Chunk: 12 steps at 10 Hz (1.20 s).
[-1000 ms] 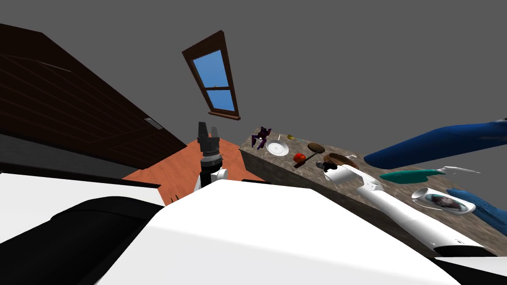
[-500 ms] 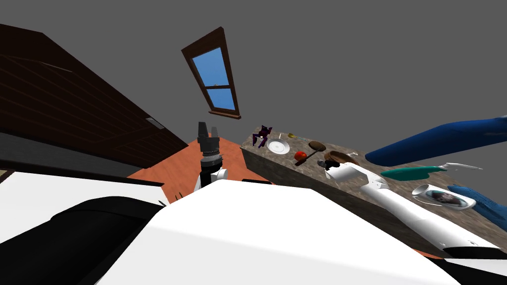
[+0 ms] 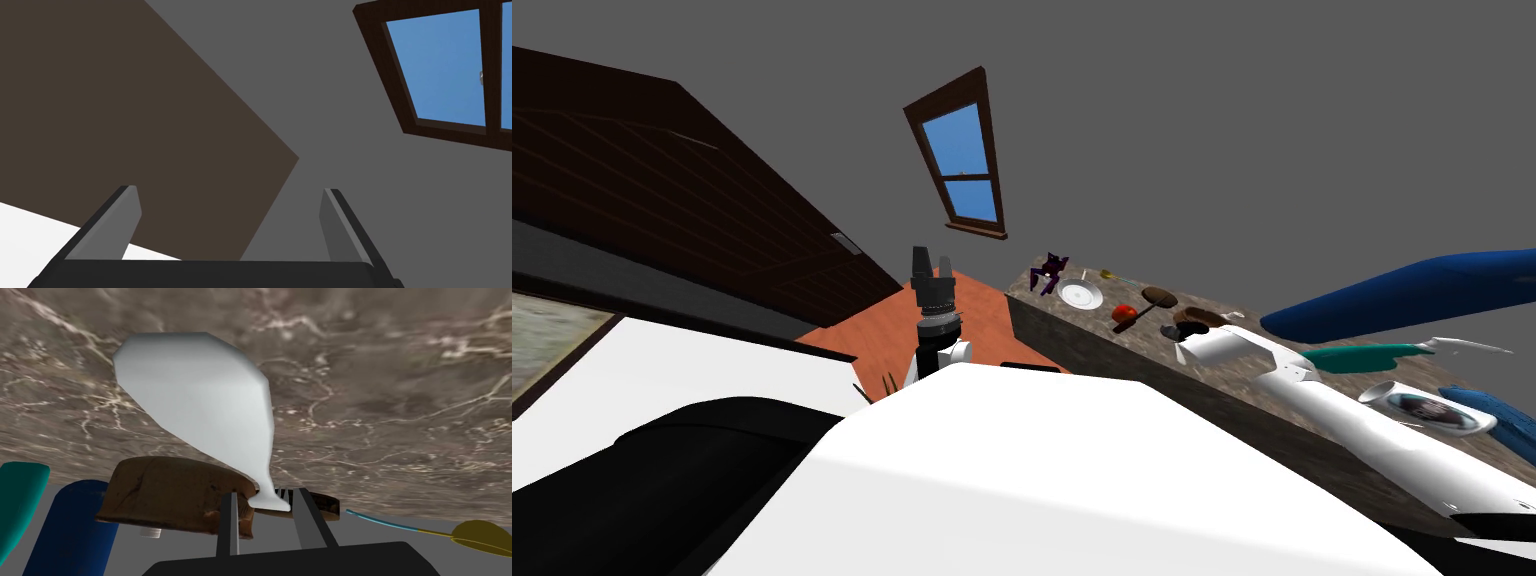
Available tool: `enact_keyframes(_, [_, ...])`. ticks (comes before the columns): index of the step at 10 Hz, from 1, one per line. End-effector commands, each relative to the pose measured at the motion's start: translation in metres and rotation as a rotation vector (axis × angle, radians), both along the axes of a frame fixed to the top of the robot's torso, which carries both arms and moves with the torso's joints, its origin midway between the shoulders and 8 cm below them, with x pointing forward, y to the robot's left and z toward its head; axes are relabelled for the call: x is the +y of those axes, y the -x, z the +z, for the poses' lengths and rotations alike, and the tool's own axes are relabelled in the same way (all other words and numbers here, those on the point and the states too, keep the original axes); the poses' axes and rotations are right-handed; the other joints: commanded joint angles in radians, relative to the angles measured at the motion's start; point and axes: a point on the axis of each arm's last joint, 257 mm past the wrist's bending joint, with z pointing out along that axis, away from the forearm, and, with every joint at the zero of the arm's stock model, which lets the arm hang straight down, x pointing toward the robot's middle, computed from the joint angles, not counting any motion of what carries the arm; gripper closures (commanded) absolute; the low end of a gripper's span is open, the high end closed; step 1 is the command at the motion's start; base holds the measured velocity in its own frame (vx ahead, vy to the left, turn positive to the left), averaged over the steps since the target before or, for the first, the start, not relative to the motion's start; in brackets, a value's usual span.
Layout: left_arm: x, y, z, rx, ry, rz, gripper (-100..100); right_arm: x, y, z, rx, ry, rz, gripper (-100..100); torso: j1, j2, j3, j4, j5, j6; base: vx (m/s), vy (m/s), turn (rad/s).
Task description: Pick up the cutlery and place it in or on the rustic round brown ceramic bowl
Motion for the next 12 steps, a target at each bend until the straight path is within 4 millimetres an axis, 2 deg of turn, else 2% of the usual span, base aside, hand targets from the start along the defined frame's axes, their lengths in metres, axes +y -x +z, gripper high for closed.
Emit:
enact_keyframes(1, [0.000,0.000,0.000,0.000,0.000,0.000,0,-0.004,0.003,0.004,0.005,-0.008,-0.023,100,0.000,0.000,0.000,0.000,0.000,0.000,-0.029,-0.028,0.097])
enact_keyframes(7, [0.000,0.000,0.000,0.000,0.000,0.000,0,-0.019,0.005,0.031,0.004,-0.048,-0.120,100,-0.008,0.000,0.000,0.000,-0.001,0.000,-0.055,-0.091,0.150])
enact_keyframes(12, [0.000,0.000,0.000,0.000,0.000,0.000,0,-0.029,-0.009,0.060,-0.033,-0.085,-0.178,100,-0.017,0.003,0.002,0.001,-0.003,0.002,-0.091,-0.179,0.165])
